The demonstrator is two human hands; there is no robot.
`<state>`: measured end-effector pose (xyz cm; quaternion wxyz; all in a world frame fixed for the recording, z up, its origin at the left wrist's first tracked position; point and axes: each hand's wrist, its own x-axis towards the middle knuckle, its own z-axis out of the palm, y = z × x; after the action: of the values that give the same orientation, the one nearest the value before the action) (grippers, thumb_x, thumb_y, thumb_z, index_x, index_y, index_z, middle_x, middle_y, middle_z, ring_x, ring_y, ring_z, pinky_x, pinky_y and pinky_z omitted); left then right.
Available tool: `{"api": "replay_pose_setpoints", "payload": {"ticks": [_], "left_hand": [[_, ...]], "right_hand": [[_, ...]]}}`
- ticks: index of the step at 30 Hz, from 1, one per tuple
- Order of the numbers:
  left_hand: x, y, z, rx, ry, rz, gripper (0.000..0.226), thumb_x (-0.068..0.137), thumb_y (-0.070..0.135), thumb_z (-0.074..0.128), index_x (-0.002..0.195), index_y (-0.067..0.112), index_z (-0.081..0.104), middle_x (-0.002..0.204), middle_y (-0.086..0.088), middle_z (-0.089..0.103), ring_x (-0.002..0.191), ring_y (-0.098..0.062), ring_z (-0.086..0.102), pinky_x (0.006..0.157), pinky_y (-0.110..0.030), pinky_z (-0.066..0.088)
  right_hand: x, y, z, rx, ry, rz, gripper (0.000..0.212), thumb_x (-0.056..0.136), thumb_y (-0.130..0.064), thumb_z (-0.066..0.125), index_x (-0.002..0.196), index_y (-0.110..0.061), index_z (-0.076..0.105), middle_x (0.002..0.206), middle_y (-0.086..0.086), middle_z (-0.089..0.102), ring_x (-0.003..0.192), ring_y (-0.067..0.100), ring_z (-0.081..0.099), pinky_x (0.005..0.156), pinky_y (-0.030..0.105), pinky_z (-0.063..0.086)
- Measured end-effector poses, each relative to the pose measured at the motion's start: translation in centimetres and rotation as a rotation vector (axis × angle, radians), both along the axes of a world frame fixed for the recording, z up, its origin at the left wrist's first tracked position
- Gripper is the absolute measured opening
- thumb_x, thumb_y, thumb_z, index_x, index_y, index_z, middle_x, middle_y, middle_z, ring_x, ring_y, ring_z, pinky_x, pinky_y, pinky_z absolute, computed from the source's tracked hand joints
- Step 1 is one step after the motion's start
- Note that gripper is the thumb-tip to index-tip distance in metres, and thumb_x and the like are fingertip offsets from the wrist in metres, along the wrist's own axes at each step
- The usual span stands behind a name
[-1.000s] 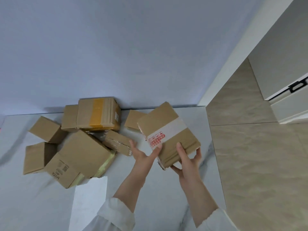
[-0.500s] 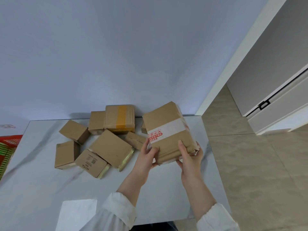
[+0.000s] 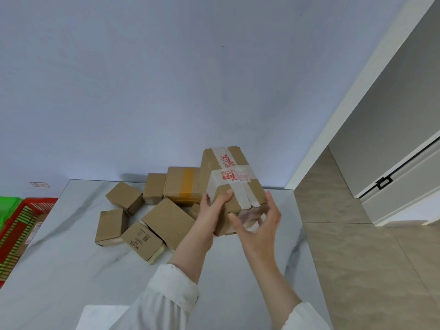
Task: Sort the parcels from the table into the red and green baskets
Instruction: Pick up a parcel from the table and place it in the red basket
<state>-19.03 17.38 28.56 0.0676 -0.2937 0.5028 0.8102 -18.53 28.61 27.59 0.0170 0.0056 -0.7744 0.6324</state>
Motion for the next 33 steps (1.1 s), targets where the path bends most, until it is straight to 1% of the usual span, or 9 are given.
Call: {"api": "replay_pose_setpoints", "payload": {"ticks": [4,7,10,13,16,21,24,29,33], "left_hand": [[0.6,-2.1,-0.6,-0.018,0.053,-0.157,0.094,0.060,0.059,0.076,0.141,0.038,0.033,0.131,0.002,0.058,0.117,-0.023,0.055,0.101,-0.050,0.045],[1.2,-2.7,-1.0,0.003,0.142,-0.301,0.108,0.053,0.052,0.080,0.145,0.036,0.026,0.136,-0.001,0.054,0.121,-0.025,0.054,0.102,-0.049,0.044],[1.8,-2.8,-1.6,0.027,0.193,-0.336,0.090,0.063,0.038,0.076,0.142,0.032,0.034,0.133,-0.001,0.057,0.120,-0.024,0.056,0.097,-0.042,0.049],[1.8,-2.7,-1.1,-0.033,0.191,-0.216,0.050,0.085,0.015,0.063,0.130,0.031,0.049,0.126,-0.001,0.062,0.113,-0.021,0.059,0.089,-0.032,0.050],[1.2,-1.7,0.0,-0.297,0.173,-0.097,0.047,0.088,0.022,0.062,0.131,0.028,0.046,0.131,0.002,0.058,0.115,-0.013,0.055,0.091,-0.027,0.046],[-0.4,-0.3,0.0,-0.378,0.108,-0.086,0.126,0.040,0.067,0.083,0.141,0.027,0.020,0.141,0.001,0.044,0.124,-0.015,0.049,0.101,-0.037,0.046],[-0.8,-0.6,-0.4,-0.316,0.117,0.031,0.084,0.060,0.034,0.086,0.124,0.024,0.032,0.124,-0.001,0.056,0.112,-0.016,0.057,0.084,-0.027,0.052],[-0.8,-2.1,-0.4,-0.248,0.075,0.061,0.080,0.075,0.027,0.076,0.140,0.021,0.030,0.127,-0.003,0.056,0.110,-0.021,0.058,0.091,-0.037,0.051],[-0.7,-3.4,-1.0,-0.026,0.057,0.109,0.076,0.072,0.034,0.077,0.137,0.019,0.039,0.120,-0.005,0.064,0.105,-0.024,0.064,0.092,-0.045,0.053]], "right_hand": [[-1.8,2.3,1.3,-0.305,-0.299,0.115,0.078,0.077,-0.051,0.054,0.144,-0.029,0.023,0.133,-0.004,0.048,0.119,0.007,0.050,0.097,0.023,0.041],[-3.4,3.4,1.7,-0.309,-0.471,0.375,0.092,0.064,-0.067,0.064,0.142,-0.032,0.032,0.137,-0.006,0.052,0.124,0.014,0.051,0.106,0.042,0.041],[-3.9,3.8,1.7,-0.280,-0.515,0.494,0.082,0.068,-0.053,0.070,0.139,-0.039,0.032,0.134,-0.009,0.053,0.121,0.012,0.053,0.100,0.038,0.045],[-3.8,3.3,1.0,-0.245,-0.461,0.364,0.083,0.072,-0.038,0.074,0.141,-0.039,0.028,0.133,-0.008,0.049,0.116,0.010,0.052,0.087,0.030,0.049],[-3.3,2.2,0.3,-0.080,-0.356,0.179,0.098,0.059,-0.044,0.080,0.141,-0.043,0.026,0.141,-0.005,0.034,0.125,0.012,0.043,0.099,0.039,0.046],[-2.0,0.0,0.9,0.501,-0.058,0.122,0.101,0.068,-0.055,0.070,0.145,-0.046,0.006,0.153,-0.004,0.002,0.142,0.018,0.008,0.115,0.045,0.018],[-2.0,-0.3,1.4,0.596,-0.007,0.160,0.102,0.067,-0.059,0.067,0.145,-0.047,0.003,0.153,-0.004,-0.004,0.141,0.019,0.005,0.115,0.043,0.016],[-2.7,1.3,1.9,0.349,-0.062,0.184,0.093,0.073,-0.047,0.073,0.147,-0.033,0.019,0.150,-0.006,0.010,0.140,0.009,0.012,0.109,0.029,0.031],[-3.4,3.1,1.9,-0.016,-0.385,0.099,0.080,0.077,-0.044,0.069,0.145,-0.031,0.028,0.150,-0.003,0.028,0.135,0.015,0.034,0.107,0.035,0.034]]}}
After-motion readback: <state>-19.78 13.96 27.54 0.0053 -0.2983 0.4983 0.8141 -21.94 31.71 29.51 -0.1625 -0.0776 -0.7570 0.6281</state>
